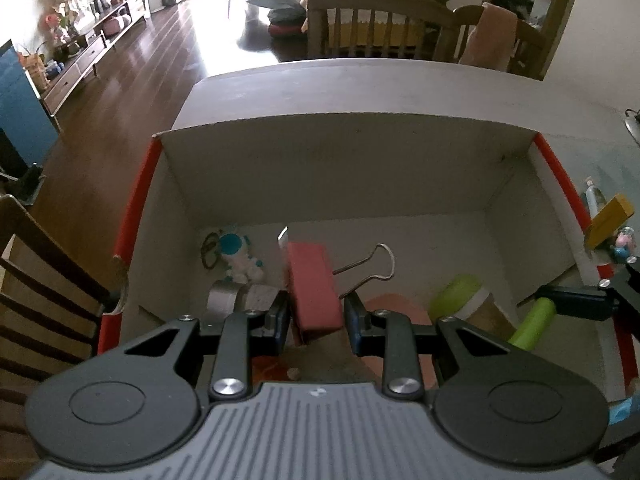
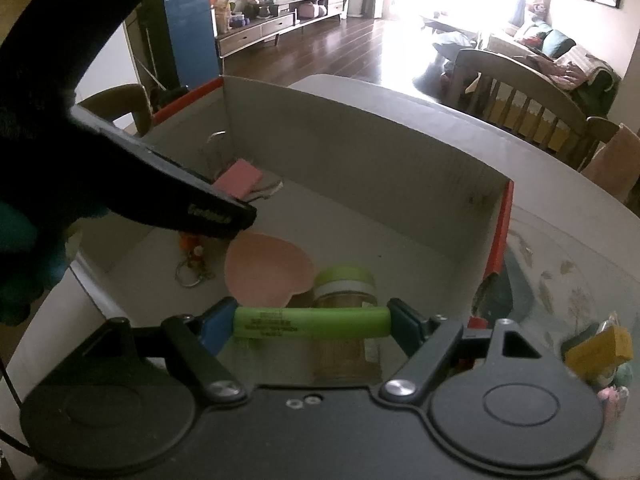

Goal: Organize rigid objects
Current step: 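Carry the binder clip and green tube over the cardboard box, then open both tools to drop the clip and tube into the box, then withdraw both open tools from the box back toward the pile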

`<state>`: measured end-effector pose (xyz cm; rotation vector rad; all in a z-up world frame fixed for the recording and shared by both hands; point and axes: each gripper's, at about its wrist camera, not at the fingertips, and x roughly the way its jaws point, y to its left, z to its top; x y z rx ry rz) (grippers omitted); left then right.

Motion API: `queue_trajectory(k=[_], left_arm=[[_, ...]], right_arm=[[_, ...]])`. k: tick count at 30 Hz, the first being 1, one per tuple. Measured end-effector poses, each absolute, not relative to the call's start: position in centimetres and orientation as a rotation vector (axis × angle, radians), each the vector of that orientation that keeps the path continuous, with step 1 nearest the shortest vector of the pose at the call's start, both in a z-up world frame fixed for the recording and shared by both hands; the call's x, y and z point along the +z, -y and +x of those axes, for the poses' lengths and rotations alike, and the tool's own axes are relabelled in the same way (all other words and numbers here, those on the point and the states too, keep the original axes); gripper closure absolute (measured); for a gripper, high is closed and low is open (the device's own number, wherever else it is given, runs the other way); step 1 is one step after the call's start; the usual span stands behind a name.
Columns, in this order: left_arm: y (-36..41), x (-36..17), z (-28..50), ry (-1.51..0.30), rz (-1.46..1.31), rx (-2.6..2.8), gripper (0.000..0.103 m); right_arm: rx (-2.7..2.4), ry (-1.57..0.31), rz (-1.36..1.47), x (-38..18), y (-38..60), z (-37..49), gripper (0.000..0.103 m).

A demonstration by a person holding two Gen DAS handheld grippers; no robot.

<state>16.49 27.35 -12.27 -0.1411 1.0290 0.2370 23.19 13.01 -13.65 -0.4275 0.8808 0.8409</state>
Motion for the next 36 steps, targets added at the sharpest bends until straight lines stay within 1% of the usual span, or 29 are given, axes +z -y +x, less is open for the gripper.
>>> queue_trajectory(k=[5,7,14,23,36], left_arm=[[-27.1,-12.1,16.0,-1.026,-0.123,0.243,0.074],[-27.1,-11.9,15.7,-1.019,-0.133,0.243,0.073],[-26.8,-11.1,14.7,-0.999,-0.138,0.245,0.071],[-25.6,-8.5,13.1,-0.944,-0.131,0.256,0.071],[-22.8,-4.3,10.3,-0.851,-0.133,0.245,0.071]], right_arm=[[0.836,-0.883,-0.395,-13.3,-12.4,23.2,0.022],[0.837,-0.88,-0.381,-13.1,-12.2,23.1,0.02],[0.839,-0.86,-0.331,-12.1,-11.2,22.9,0.019],[0.832,-0.797,-0.275,-9.7,-9.4,22.1,0.019],[0.867,-0.72,-0.169,-6.2,-5.7,20.6,0.014]])
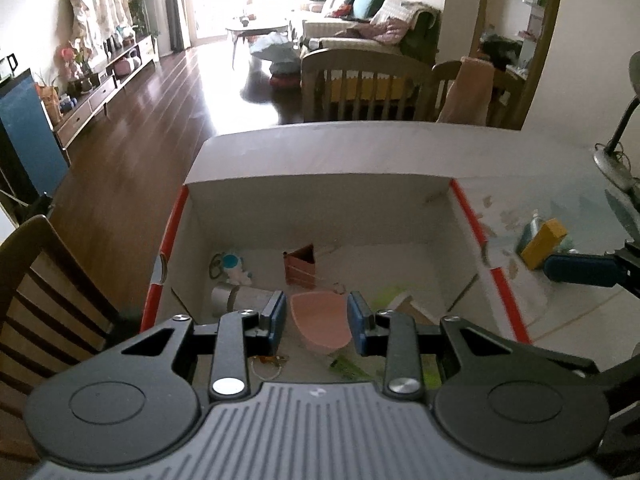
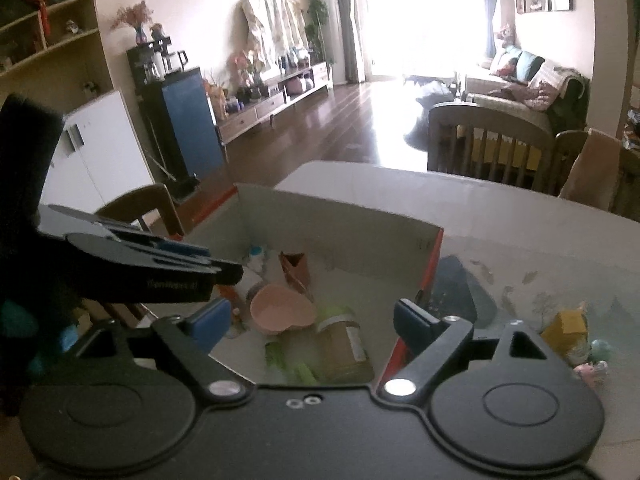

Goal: Organize rigid objects
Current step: 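Withdraw both open tools from the box back toward the pile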

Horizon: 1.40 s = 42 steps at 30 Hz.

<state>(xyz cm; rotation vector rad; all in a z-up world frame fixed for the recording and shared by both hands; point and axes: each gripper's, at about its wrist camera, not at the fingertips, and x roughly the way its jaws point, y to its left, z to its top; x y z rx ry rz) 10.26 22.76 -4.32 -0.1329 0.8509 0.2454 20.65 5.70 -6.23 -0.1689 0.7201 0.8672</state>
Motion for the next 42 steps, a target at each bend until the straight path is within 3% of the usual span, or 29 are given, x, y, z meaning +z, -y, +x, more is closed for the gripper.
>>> queue_trajectory(k=[6,7,9,10,15,22,32,40,42], left_arm=[[-21.5,-2.6,9.0,-0.811,-0.143,0.246,0.07],[-21.3,-2.4,8.8,-0.805,-0.144,0.244,0.068],[-20.8,-2.0,8.3,-0.788,-0.145,0.252,0.044],[-20.5,-1.8,8.1,-0.778,-0.142,0.263,0.04],[-19.2,-1.1,7.4,-0.754,-0.162,0.251,0.037],[-16.5,-0.5,7.8,-0.724,-0.173,0.235,0.021],[-11.1,-1.0,11.1,-0.715,-0.171,0.163,0.019],[-7.1,-2.7,14.9,-0.741,-0.206,0.113,0.011],[-6.1,-3.4,16.1,-0.752,-0.208,0.112,0.004]], right_arm=[[0.894,-0.678,-0.121,-4.9,-3.8,19.6,0.009],[0.897,-0.671,-0.116,-4.7,-3.3,19.4,0.008],[0.898,-0.658,-0.107,-4.2,-2.5,19.2,0.008],[0.896,-0.653,-0.1,-4.0,-2.1,19.0,0.007],[0.89,-0.642,-0.067,-3.5,0.6,18.5,0.006],[0.829,-0.627,-0.043,-3.6,5.3,19.0,0.002],[0.721,-0.641,-0.057,-5.7,11.3,21.9,0.002],[0.667,-0.66,-0.091,-7.8,14.5,25.0,0.002],[0.664,-0.666,-0.102,-8.5,15.3,25.9,0.002]])
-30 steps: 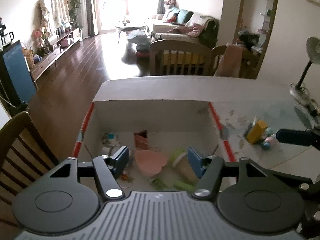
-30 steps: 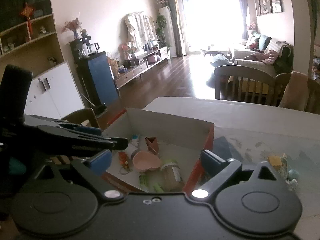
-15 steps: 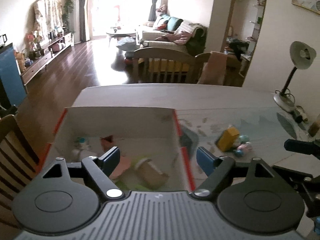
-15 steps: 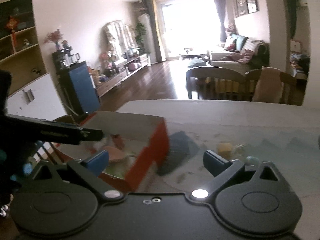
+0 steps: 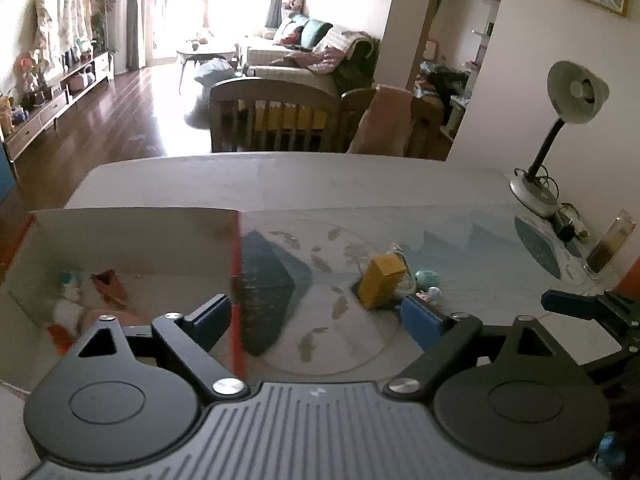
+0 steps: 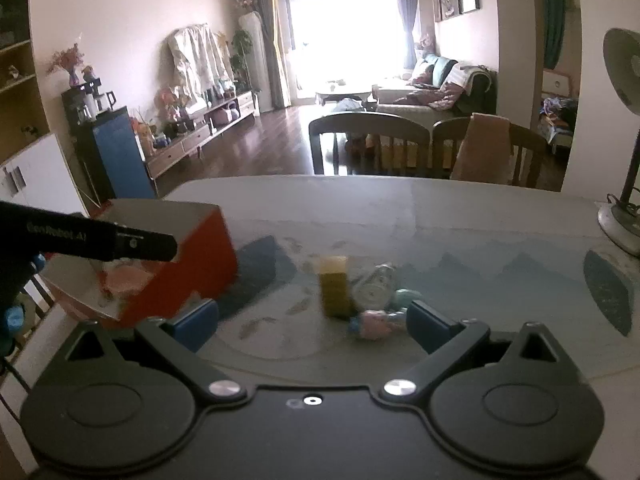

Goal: Organize rigid objects
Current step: 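Withdraw both open tools from the box back toward the pile, then close the left tool on the yellow box while the right closes on the pink pig figure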

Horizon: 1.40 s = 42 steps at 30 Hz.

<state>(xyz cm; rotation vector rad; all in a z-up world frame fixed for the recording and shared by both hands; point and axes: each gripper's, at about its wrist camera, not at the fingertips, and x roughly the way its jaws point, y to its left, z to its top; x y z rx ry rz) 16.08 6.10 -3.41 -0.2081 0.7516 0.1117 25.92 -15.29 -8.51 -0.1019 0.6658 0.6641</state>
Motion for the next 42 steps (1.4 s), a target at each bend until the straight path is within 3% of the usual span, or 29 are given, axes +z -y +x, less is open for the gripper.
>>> queue_trajectory(k=[2,21,42], left_arm=[[-5.2,-4.0,17.1,-0.752,-0.211,0.117,0.0],[1.2,-10.6,27.3,-0.867,-0.166,0.156,0.0],[0.9,-14.5,30.9,-0.921,-0.152,0.213,0.002]], right_arm=[[0.658,-0.671,-0.117,-9.3,15.9,26.9,0.002],[0.717,-0.767,-0.252,-18.2,16.1,34.9,0.008],[0.77,-0.794,-0.28,-21.6,13.6,36.7,0.017]])
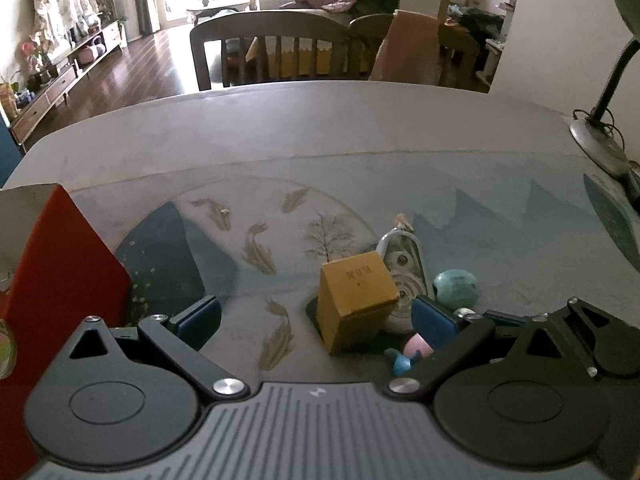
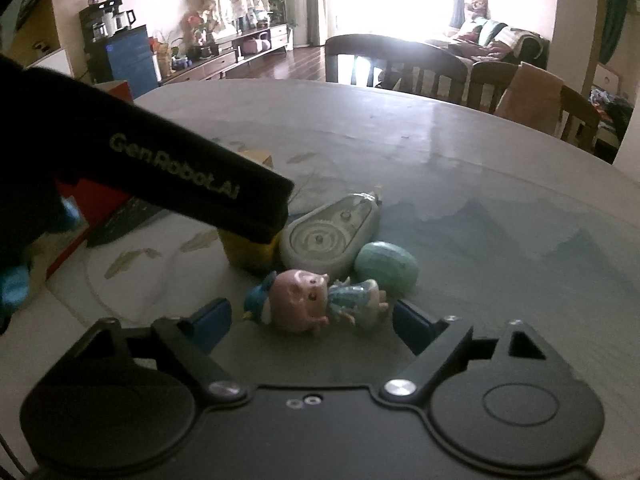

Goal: Organize rigid objects
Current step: 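Close the left tool on the yellow box while the right closes on the pink pig figure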

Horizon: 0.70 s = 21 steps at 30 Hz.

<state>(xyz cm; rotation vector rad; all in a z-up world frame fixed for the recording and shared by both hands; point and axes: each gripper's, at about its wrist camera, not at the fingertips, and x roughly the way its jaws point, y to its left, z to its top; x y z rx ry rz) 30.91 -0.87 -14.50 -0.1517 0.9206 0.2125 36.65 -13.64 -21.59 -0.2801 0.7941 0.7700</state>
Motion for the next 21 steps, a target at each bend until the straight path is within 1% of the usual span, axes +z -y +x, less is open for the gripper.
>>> queue_trajectory(k=[1,2,3,4,5,6,9,12,16,18,21], left_arm=[[0.82,-14.55,30.98,-0.92,-0.157,0.211,0.002],[0.8,-14.58,31.04,-0.92,-0.16,0.209,0.007],[0.79,-14.65,31.15,-0.921,-0.162,0.208,0.014],[0.76,-14.73,31.23,-0.924,-0.167,0.204,0.018],[0.73,-14.83,31.31,-0.929,-0.175,0.197,0.028],[0.69,-14.91,31.36,-0.934,-0.182,0.192,0.036],[0.77,-15.02,31.45,-0.934,-0.195,0.175,0.044],[1.06,-14.94,31.52,-0.935,-0.197,0.155,0.053],[1.25,-14.77,31.63,-0.934,-0.198,0.141,0.059],[1.2,-14.7,31.71,-0.94,-0.197,0.137,0.066],[1.09,-14.6,31.54,-0.939,-0.193,0.139,0.069]], right_arm=[[0.768,-0.795,-0.278,-21.66,13.65,36.58,0.017],[0.766,-0.797,-0.278,-21.73,13.65,36.52,0.017],[0.765,-0.798,-0.277,-21.71,13.61,36.52,0.018],[0.765,-0.798,-0.276,-21.64,13.48,36.54,0.019],[0.764,-0.799,-0.276,-21.62,13.4,36.52,0.02],[0.76,-0.798,-0.277,-21.6,13.36,36.49,0.02],[0.751,-0.797,-0.28,-21.62,13.28,36.41,0.022],[0.738,-0.804,-0.291,-21.75,13.19,36.41,0.026],[0.735,-0.81,-0.299,-21.66,12.98,36.56,0.026],[0.734,-0.809,-0.305,-21.57,12.94,36.54,0.026],[0.734,-0.813,-0.301,-21.49,13.03,36.38,0.027]])
